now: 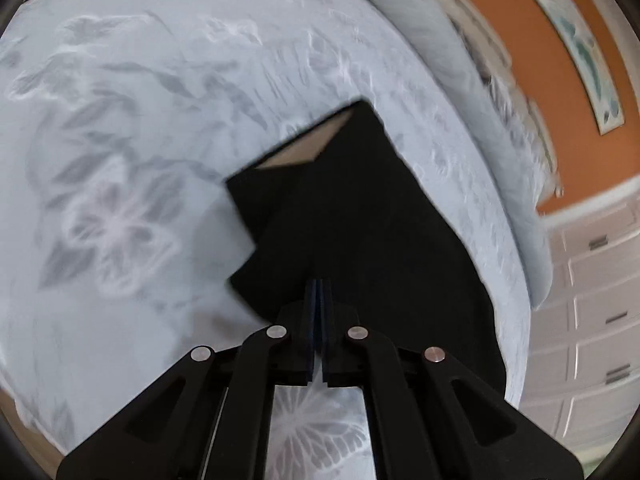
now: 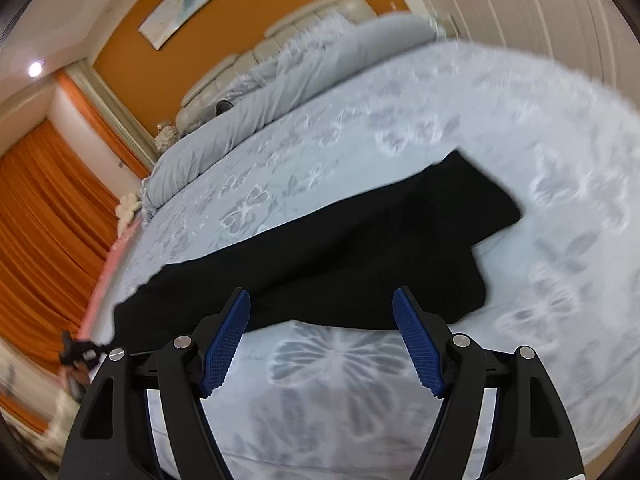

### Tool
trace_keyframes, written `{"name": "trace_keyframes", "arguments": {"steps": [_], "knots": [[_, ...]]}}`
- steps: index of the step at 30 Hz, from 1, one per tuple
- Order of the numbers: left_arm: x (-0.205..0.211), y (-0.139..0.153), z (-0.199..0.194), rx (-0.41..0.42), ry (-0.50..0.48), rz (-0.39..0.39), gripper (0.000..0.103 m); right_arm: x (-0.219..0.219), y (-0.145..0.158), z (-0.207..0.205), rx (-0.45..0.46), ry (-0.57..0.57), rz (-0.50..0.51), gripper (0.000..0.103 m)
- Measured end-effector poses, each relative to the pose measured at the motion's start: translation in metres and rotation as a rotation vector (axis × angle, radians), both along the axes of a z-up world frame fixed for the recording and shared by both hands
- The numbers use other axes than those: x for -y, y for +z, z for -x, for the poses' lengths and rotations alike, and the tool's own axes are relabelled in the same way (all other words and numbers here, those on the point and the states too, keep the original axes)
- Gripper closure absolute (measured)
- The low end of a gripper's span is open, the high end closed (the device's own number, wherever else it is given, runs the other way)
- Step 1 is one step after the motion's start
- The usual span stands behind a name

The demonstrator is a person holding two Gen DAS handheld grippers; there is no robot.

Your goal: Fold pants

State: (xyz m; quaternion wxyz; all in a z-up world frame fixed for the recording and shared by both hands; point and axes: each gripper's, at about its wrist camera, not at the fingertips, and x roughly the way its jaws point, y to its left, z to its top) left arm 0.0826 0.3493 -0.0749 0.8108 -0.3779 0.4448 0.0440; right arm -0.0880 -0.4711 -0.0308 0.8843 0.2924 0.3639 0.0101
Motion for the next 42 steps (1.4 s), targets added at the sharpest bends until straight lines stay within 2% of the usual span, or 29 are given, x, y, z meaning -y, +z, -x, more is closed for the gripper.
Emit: {"name": "trace_keyframes", "arguments": {"steps": [1, 4, 6, 7, 8, 10, 11, 12, 13, 15, 16, 17, 19, 20, 22, 24, 25, 27, 29, 30, 31, 32, 34, 35, 36, 38, 40, 42], "knots": [[0.009, 0.019, 0.009, 0.024, 0.011, -0.083, 0.102, -0.001, -0.001, -0.009, -0.014, 0.0, -0.03, 0.031], [0.042, 0.06, 0.02, 0.073, -0.015, -0.197, 0.093, -0.001, -0.002, -0.039, -0.051, -0.007, -0.089, 0.03], [0.077, 0.084, 0.018, 0.101, -0.074, -0.226, 0.076, 0.002, -0.009, -0.065, -0.134, -0.059, -0.071, 0.03], [0.093, 0.092, 0.015, 0.121, -0.106, -0.235, 0.058, 0.004, -0.014, -0.076, -0.18, -0.089, -0.068, 0.03], [0.102, 0.094, 0.022, 0.141, -0.134, -0.245, 0.044, 0.007, -0.022, -0.088, -0.228, -0.113, -0.075, 0.03], [0.143, 0.098, 0.013, 0.17, -0.209, -0.289, 0.034, 0.008, -0.043, -0.115, -0.354, -0.16, -0.07, 0.031], [0.16, 0.096, 0.007, 0.18, -0.238, -0.298, 0.034, 0.007, -0.049, -0.122, -0.381, -0.17, -0.054, 0.059], [0.175, 0.09, -0.002, 0.178, -0.264, -0.291, 0.034, 0.004, -0.056, -0.131, -0.39, -0.174, -0.035, 0.093], [0.179, 0.083, -0.002, 0.169, -0.274, -0.279, 0.034, 0.003, -0.059, -0.137, -0.401, -0.177, -0.037, 0.099], [0.188, 0.063, -0.012, 0.144, -0.28, -0.218, 0.034, 0.001, -0.036, -0.139, -0.273, -0.193, -0.058, 0.099], [0.187, 0.053, -0.015, 0.126, -0.272, -0.209, 0.034, -0.003, -0.011, -0.134, -0.163, -0.177, -0.045, 0.099], [0.186, 0.047, -0.017, 0.116, -0.264, -0.216, 0.034, -0.009, 0.024, -0.123, -0.01, -0.139, -0.032, 0.099], [0.182, 0.037, -0.019, 0.075, -0.248, -0.267, 0.034, -0.018, 0.065, -0.1, 0.158, -0.066, 0.009, 0.099], [0.179, 0.034, -0.019, 0.049, -0.241, -0.278, 0.034, -0.021, 0.075, -0.089, 0.193, -0.046, 0.054, 0.099], [0.169, 0.028, -0.02, 0.024, -0.219, -0.28, 0.034, -0.013, 0.065, -0.08, 0.174, -0.053, 0.118, 0.099], [0.162, 0.024, -0.021, 0.011, -0.211, -0.285, 0.034, 0.013, 0.015, -0.076, 0.044, -0.111, 0.085, 0.097], [0.159, 0.022, -0.02, 0.001, -0.21, -0.293, 0.034, 0.03, -0.017, -0.074, -0.064, -0.159, 0.032, 0.097], [0.154, 0.02, -0.015, -0.002, -0.213, -0.288, 0.034, 0.049, -0.051, -0.067, -0.191, -0.204, 0.01, 0.099], [0.15, 0.02, -0.011, 0.003, -0.216, -0.289, 0.034, 0.059, -0.058, -0.057, -0.203, -0.214, -0.013, 0.094], [0.149, 0.021, -0.01, 0.006, -0.213, -0.299, 0.034, 0.065, -0.056, -0.048, -0.184, -0.237, -0.026, 0.093], [0.147, 0.021, -0.01, 0.006, -0.206, -0.305, 0.034, 0.067, -0.05, -0.042, -0.161, -0.25, -0.031, 0.089], [0.145, 0.021, -0.01, 0.006, -0.197, -0.302, 0.034, 0.064, -0.044, -0.039, -0.139, -0.255, -0.02, 0.068], [0.14, 0.021, -0.01, 0.007, -0.183, -0.275, 0.034, 0.055, -0.022, -0.033, -0.1, -0.264, 0.101, 0.038], [0.139, 0.021, -0.011, 0.007, -0.179, -0.266, 0.033, 0.039, -0.008, -0.03, -0.069, -0.239, 0.205, 0.034], [0.138, 0.021, -0.011, 0.007, -0.176, -0.261, 0.033, 0.027, 0.0, -0.03, -0.048, -0.198, 0.268, 0.034], [0.139, 0.021, -0.013, 0.007, -0.178, -0.256, 0.033, -0.021, 0.016, -0.038, 0.011, -0.018, 0.441, 0.03], [0.141, 0.021, -0.015, 0.007, -0.184, -0.244, 0.033, -0.062, 0.01, -0.047, 0.023, 0.145, 0.575, 0.027], [0.147, 0.022, -0.016, 0.014, -0.199, -0.244, 0.033, -0.095, -0.011, -0.064, -0.041, 0.262, 0.692, 0.025]]}}
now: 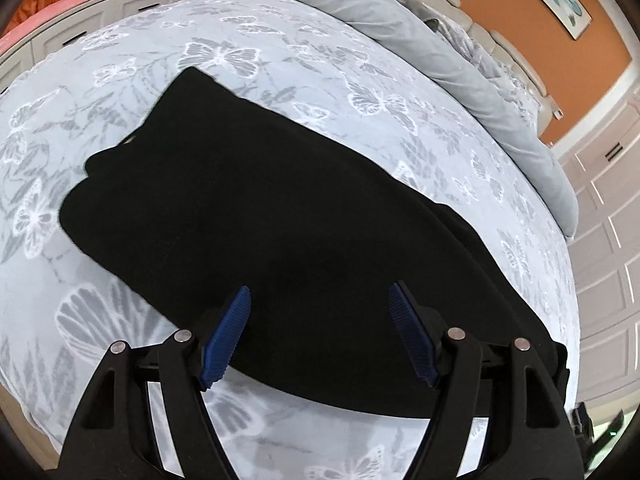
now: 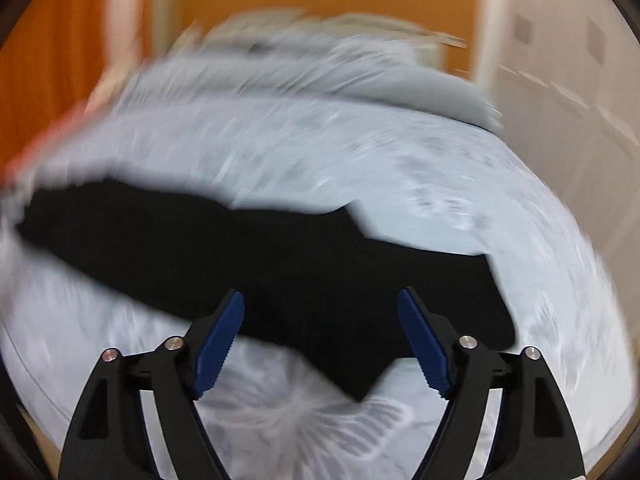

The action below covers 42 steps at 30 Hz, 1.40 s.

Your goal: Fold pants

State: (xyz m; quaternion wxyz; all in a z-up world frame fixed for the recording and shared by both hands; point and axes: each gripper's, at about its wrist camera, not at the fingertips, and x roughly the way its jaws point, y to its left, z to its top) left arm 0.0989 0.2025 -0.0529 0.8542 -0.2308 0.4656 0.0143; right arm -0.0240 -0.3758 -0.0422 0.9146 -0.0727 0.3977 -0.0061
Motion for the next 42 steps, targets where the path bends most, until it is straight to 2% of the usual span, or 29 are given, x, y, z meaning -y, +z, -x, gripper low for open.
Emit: {"name": "trace_keyframes", "arguments": {"steps": [1, 2, 3, 4, 5, 8, 9, 10, 11, 12, 15, 17, 18, 19, 20, 21, 22, 25, 27, 30, 33, 34, 35, 36, 37, 39, 40, 41, 42], "knots": [[0.004, 0.001, -0.001, 0.005, -0.014, -0.009, 0.033, -0.01, -0.015, -0.007, -0.056, 0.023, 0.042, 0.025], [0.009, 0.002, -0.001, 0.008, -0.027, -0.022, 0.033, -0.014, -0.027, -0.012, -0.103, 0.039, 0.058, 0.037], [0.012, 0.002, -0.002, 0.009, -0.034, -0.032, 0.033, -0.013, -0.044, -0.022, -0.178, 0.043, 0.067, 0.06], [0.015, 0.003, -0.002, 0.013, -0.046, -0.044, 0.033, -0.006, -0.048, -0.03, -0.219, 0.017, 0.052, 0.088], [0.017, 0.004, -0.002, 0.016, -0.053, -0.052, 0.033, 0.0, -0.042, -0.031, -0.21, 0.007, -0.003, 0.097], [0.018, 0.009, -0.002, 0.032, -0.058, -0.078, 0.033, 0.06, 0.024, -0.012, 0.01, -0.163, -0.248, 0.097], [0.017, 0.01, -0.002, 0.038, -0.054, -0.082, 0.032, 0.079, 0.036, -0.004, 0.063, -0.217, -0.313, 0.097], [0.015, 0.011, -0.003, 0.042, -0.049, -0.081, 0.027, 0.102, 0.044, 0.004, 0.107, -0.285, -0.376, 0.097], [0.013, 0.011, -0.004, 0.041, -0.039, -0.076, 0.021, 0.131, 0.041, 0.01, 0.119, -0.362, -0.434, 0.097], [0.011, 0.01, -0.006, 0.038, -0.033, -0.068, 0.021, 0.147, 0.032, 0.005, 0.105, -0.424, -0.446, 0.096], [0.011, 0.005, -0.01, 0.016, -0.037, -0.064, 0.021, 0.188, -0.022, 0.0, -0.02, -0.59, -0.487, 0.093], [0.012, 0.003, -0.01, 0.01, -0.04, -0.074, 0.021, 0.193, -0.036, 0.0, -0.064, -0.621, -0.462, 0.09], [0.01, 0.003, -0.009, 0.006, -0.038, -0.078, 0.021, 0.19, -0.031, 0.001, -0.039, -0.592, -0.445, 0.088], [0.008, 0.002, -0.009, 0.003, -0.033, -0.077, 0.02, 0.188, -0.025, 0.002, -0.011, -0.579, -0.438, 0.076], [0.006, 0.001, -0.008, 0.0, -0.027, -0.072, 0.017, 0.186, -0.019, -0.001, 0.01, -0.569, -0.445, 0.043], [-0.001, 0.0, -0.006, -0.008, -0.01, -0.061, 0.015, 0.183, -0.016, -0.001, 0.032, -0.555, -0.461, 0.029], [-0.008, 0.0, -0.004, -0.013, 0.011, -0.046, 0.015, 0.179, -0.013, -0.001, 0.047, -0.551, -0.454, 0.025], [-0.03, -0.002, 0.005, -0.02, 0.082, -0.017, 0.015, 0.17, -0.015, -0.004, -0.006, -0.514, -0.39, 0.025], [-0.046, -0.003, 0.011, -0.033, 0.135, -0.03, 0.015, 0.171, -0.023, -0.003, -0.032, -0.528, -0.377, 0.025], [-0.074, -0.009, 0.019, -0.066, 0.239, -0.03, 0.015, 0.177, -0.04, -0.001, -0.068, -0.561, -0.45, 0.025], [-0.1, -0.025, 0.025, -0.127, 0.335, 0.038, 0.015, 0.179, -0.048, 0.0, -0.08, -0.559, -0.535, 0.029], [-0.105, -0.032, 0.024, -0.151, 0.345, 0.084, 0.015, 0.18, -0.05, -0.001, -0.074, -0.554, -0.568, 0.046], [-0.109, -0.04, 0.023, -0.175, 0.345, 0.136, 0.015, 0.181, -0.051, -0.003, -0.075, -0.547, -0.606, 0.083], [-0.11, -0.044, 0.02, -0.19, 0.342, 0.167, 0.015, 0.184, -0.05, -0.008, -0.084, -0.558, -0.648, 0.089], [-0.109, -0.046, 0.016, -0.202, 0.341, 0.157, 0.017, 0.186, -0.043, -0.01, -0.064, -0.565, -0.687, 0.09], [-0.101, -0.037, 0.005, -0.172, 0.308, 0.089, 0.058, 0.187, 0.001, -0.007, 0.093, -0.541, -0.755, 0.091], [-0.097, -0.029, -0.005, -0.143, 0.253, 0.095, 0.079, 0.186, 0.025, -0.002, 0.173, -0.512, -0.776, 0.094], [-0.098, -0.025, -0.007, -0.126, 0.253, 0.099, 0.077, 0.184, 0.047, 0.005, 0.249, -0.491, -0.772, 0.097], [-0.101, -0.019, -0.01, -0.094, 0.266, 0.106, 0.077, 0.185, 0.066, 0.011, 0.308, -0.5, -0.72, 0.097]]}}
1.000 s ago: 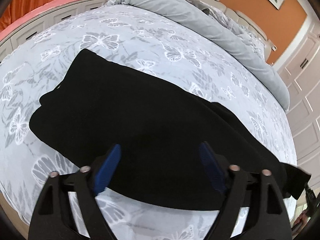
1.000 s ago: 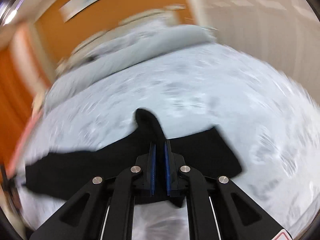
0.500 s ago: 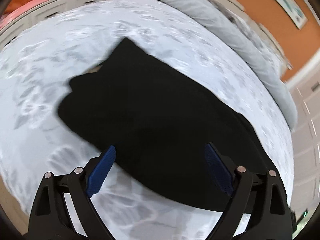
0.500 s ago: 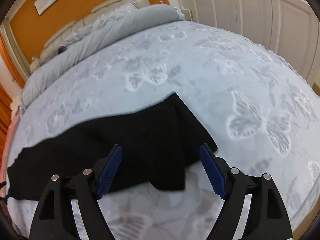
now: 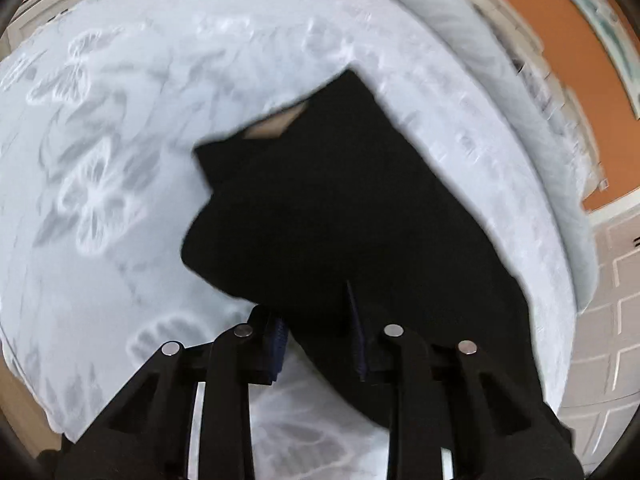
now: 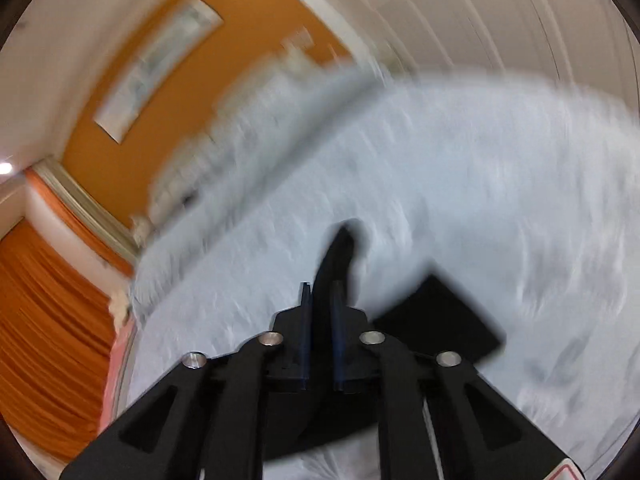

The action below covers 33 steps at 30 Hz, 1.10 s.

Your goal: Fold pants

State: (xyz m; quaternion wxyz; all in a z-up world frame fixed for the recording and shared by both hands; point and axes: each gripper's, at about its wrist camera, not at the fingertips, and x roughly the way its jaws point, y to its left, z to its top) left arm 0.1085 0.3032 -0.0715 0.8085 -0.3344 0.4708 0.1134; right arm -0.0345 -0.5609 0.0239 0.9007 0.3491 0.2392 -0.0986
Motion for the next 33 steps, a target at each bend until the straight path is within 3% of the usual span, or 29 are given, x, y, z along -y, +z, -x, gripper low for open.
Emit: {"name": "trace_keyframes", "arguments": {"steps": [1, 2, 5, 6, 7, 9, 10, 11, 12, 14, 17, 19, 21, 23, 27, 30, 33], "knots": [[-0.002, 0.001, -0.002, 0.008, 0.001, -0.001, 0.077, 0.004, 0.003, 0.0, -0.019, -0.028, 0.04, 0.097], [-0.005, 0.0, -0.006, 0.002, 0.003, -0.003, 0.077, 0.015, -0.011, -0.004, -0.095, -0.079, 0.065, 0.097], [-0.012, -0.013, -0.008, -0.036, 0.037, 0.03, 0.075, 0.043, -0.079, -0.009, -0.289, -0.154, -0.035, 0.097], [-0.012, -0.015, -0.007, -0.039, 0.044, 0.033, 0.074, 0.042, -0.097, -0.011, -0.413, -0.178, 0.024, 0.097], [-0.01, -0.016, -0.006, -0.038, 0.041, 0.03, 0.066, 0.036, -0.097, -0.013, -0.475, -0.185, 0.117, 0.09], [-0.007, -0.014, -0.002, -0.039, 0.044, -0.002, 0.038, 0.016, -0.077, -0.013, -0.483, -0.189, 0.297, 0.083], [-0.008, -0.013, 0.0, -0.031, 0.056, -0.023, 0.025, 0.007, -0.066, -0.011, -0.447, -0.185, 0.331, 0.065], [-0.008, -0.012, 0.0, -0.018, 0.063, -0.041, 0.026, -0.007, -0.052, -0.008, -0.376, -0.175, 0.348, 0.048], [-0.008, -0.01, -0.001, -0.015, 0.053, -0.058, 0.032, -0.016, -0.045, -0.006, -0.334, -0.167, 0.353, 0.044], [-0.006, -0.005, -0.002, -0.001, 0.021, -0.075, 0.097, -0.043, -0.035, -0.009, -0.286, -0.092, 0.36, 0.044], [-0.012, 0.013, 0.0, 0.076, 0.024, -0.099, 0.097, -0.096, -0.034, -0.034, -0.267, 0.093, 0.367, 0.044], [-0.02, 0.011, -0.005, 0.047, 0.03, -0.151, 0.096, -0.141, -0.042, -0.059, -0.283, 0.246, 0.391, 0.044], [-0.029, -0.012, -0.007, -0.05, 0.043, -0.108, 0.096, -0.195, -0.053, -0.088, -0.318, 0.393, 0.408, 0.044], [-0.034, -0.021, -0.002, -0.055, 0.062, -0.043, 0.096, -0.252, -0.055, -0.118, -0.3, 0.54, 0.379, 0.044], [-0.022, 0.001, -0.003, 0.002, -0.012, -0.149, 0.093, -0.36, -0.048, -0.178, -0.24, 0.779, 0.334, 0.044], [-0.02, -0.008, -0.006, -0.032, -0.039, -0.166, 0.093, -0.432, -0.063, -0.238, -0.277, 0.881, 0.322, 0.043], [-0.024, -0.018, -0.012, -0.052, -0.049, -0.145, 0.092, -0.487, -0.097, -0.287, -0.392, 0.934, 0.345, 0.043]]}}
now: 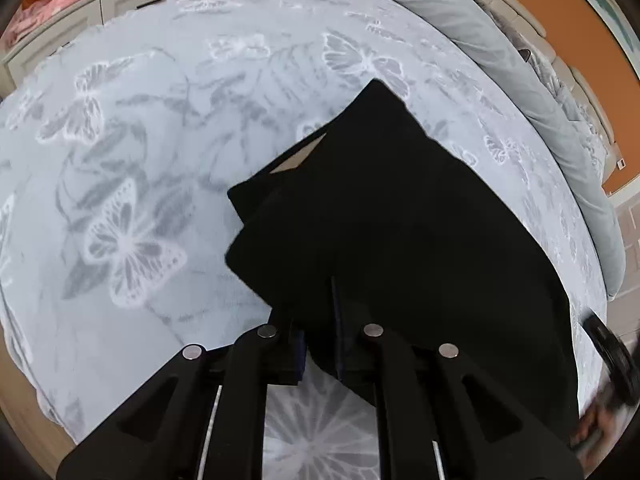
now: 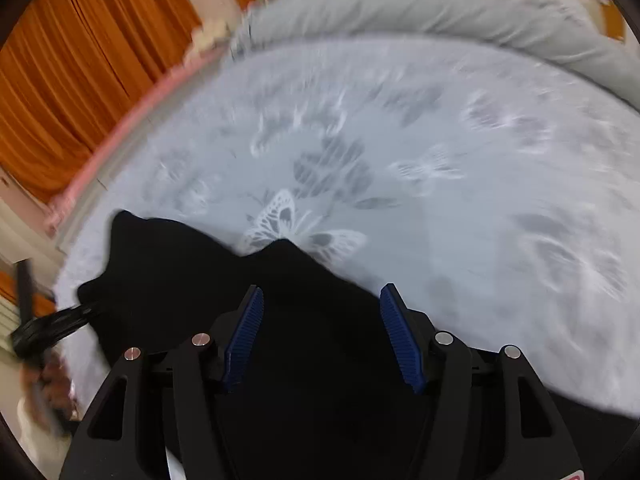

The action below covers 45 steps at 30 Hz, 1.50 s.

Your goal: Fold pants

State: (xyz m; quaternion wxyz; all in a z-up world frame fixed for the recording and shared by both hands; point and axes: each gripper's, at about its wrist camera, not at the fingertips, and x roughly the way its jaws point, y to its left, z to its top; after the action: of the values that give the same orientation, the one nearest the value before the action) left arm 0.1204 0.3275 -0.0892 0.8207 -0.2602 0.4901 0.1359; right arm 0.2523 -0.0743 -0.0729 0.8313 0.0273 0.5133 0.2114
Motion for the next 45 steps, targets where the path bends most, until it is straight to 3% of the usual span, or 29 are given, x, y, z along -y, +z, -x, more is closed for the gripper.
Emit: {"name": "trace_keyframes", "arguments": {"steps": [1, 2, 3, 6, 7, 9, 12, 13, 14, 15, 16, 19, 21, 23, 24, 25, 26, 28, 31, 32, 34, 36, 38, 39, 40, 41, 45], "knots": [[0.0, 0.001, -0.001, 0.001, -0.015, -0.014, 0.092, -0.014, -0.012, -0.012, -0.022, 0.013, 0.025, 0.046], [0.004, 0.003, 0.0, 0.003, -0.026, -0.028, 0.092, -0.021, -0.02, -0.02, -0.033, 0.025, 0.04, 0.077], [0.005, 0.004, -0.001, 0.004, -0.038, -0.044, 0.092, -0.033, -0.026, -0.024, -0.037, 0.055, 0.042, 0.092], [0.013, 0.003, -0.005, -0.003, -0.07, -0.1, 0.092, -0.042, -0.022, -0.035, 0.059, 0.021, 0.07, 0.094], [0.013, 0.003, -0.005, -0.001, -0.074, -0.11, 0.091, -0.04, -0.027, -0.043, 0.055, -0.015, 0.075, 0.103], [0.015, 0.002, -0.005, -0.007, -0.083, -0.143, 0.09, -0.027, -0.027, -0.054, 0.061, -0.106, 0.091, 0.103], [0.018, 0.004, -0.004, -0.013, -0.08, -0.188, 0.081, 0.012, 0.004, -0.039, 0.119, -0.194, -0.08, 0.095], [0.016, 0.005, -0.002, -0.015, -0.063, -0.197, 0.069, 0.024, 0.016, -0.026, 0.141, -0.194, -0.097, 0.09], [0.013, 0.007, 0.002, -0.022, -0.021, -0.223, 0.044, 0.036, 0.027, -0.008, 0.161, -0.177, -0.085, 0.081], [0.007, 0.013, 0.01, -0.02, 0.049, -0.254, 0.038, 0.045, 0.033, 0.007, 0.176, -0.167, -0.056, 0.076], [0.001, 0.02, 0.021, -0.002, 0.096, -0.259, 0.036, 0.059, 0.039, 0.029, 0.189, -0.16, -0.015, 0.068], [-0.01, 0.045, 0.047, 0.102, 0.189, -0.235, 0.036, 0.106, 0.033, 0.083, 0.143, -0.149, 0.035, 0.067], [-0.005, 0.057, 0.055, 0.158, 0.199, -0.235, 0.035, 0.159, 0.015, 0.111, 0.104, -0.191, 0.092, 0.069], [0.007, 0.061, 0.054, 0.168, 0.159, -0.222, 0.034, 0.231, -0.01, 0.124, 0.037, -0.369, 0.214, 0.069], [0.02, 0.061, 0.051, 0.169, 0.121, -0.206, 0.033, 0.264, -0.015, 0.13, 0.006, -0.452, 0.211, 0.075], [0.03, 0.061, 0.047, 0.168, 0.092, -0.198, 0.032, 0.304, -0.016, 0.141, 0.0, -0.544, 0.124, 0.1], [0.049, 0.06, 0.043, 0.164, 0.049, -0.196, 0.029, 0.333, -0.009, 0.151, 0.001, -0.63, 0.074, 0.091], [0.084, 0.058, 0.037, 0.155, -0.032, -0.204, 0.023, 0.353, 0.012, 0.17, 0.071, -0.722, 0.149, 0.085], [0.144, 0.06, 0.028, 0.172, -0.171, -0.231, 0.021, 0.353, 0.024, 0.185, 0.133, -0.615, 0.141, 0.079], [0.165, 0.059, 0.026, 0.179, -0.221, -0.258, 0.019, 0.356, 0.019, 0.186, 0.128, -0.606, 0.176, 0.077], [0.214, 0.058, 0.024, 0.201, -0.329, -0.344, 0.016, 0.388, -0.004, 0.188, 0.034, -0.683, 0.3, 0.077], [0.243, 0.056, 0.025, 0.221, -0.386, -0.409, 0.016, 0.431, -0.001, 0.207, 0.025, -0.802, 0.248, 0.079], [0.272, 0.051, 0.026, 0.239, -0.45, -0.459, 0.015, 0.466, 0.029, 0.241, 0.121, -0.938, 0.234, 0.072], [0.28, 0.049, 0.025, 0.24, -0.469, -0.466, 0.015, 0.478, 0.038, 0.256, 0.164, -0.976, 0.211, 0.066], [0.289, 0.045, 0.023, 0.236, -0.494, -0.476, 0.014, 0.489, 0.044, 0.269, 0.187, -1.015, 0.18, 0.048], [0.293, 0.042, 0.021, 0.231, -0.506, -0.48, 0.014, 0.505, 0.044, 0.288, 0.195, -1.067, 0.124, 0.04], [0.308, 0.032, 0.016, 0.211, -0.532, -0.483, 0.014, 0.529, 0.016, 0.309, 0.126, -1.075, 0.03, 0.04]]}}
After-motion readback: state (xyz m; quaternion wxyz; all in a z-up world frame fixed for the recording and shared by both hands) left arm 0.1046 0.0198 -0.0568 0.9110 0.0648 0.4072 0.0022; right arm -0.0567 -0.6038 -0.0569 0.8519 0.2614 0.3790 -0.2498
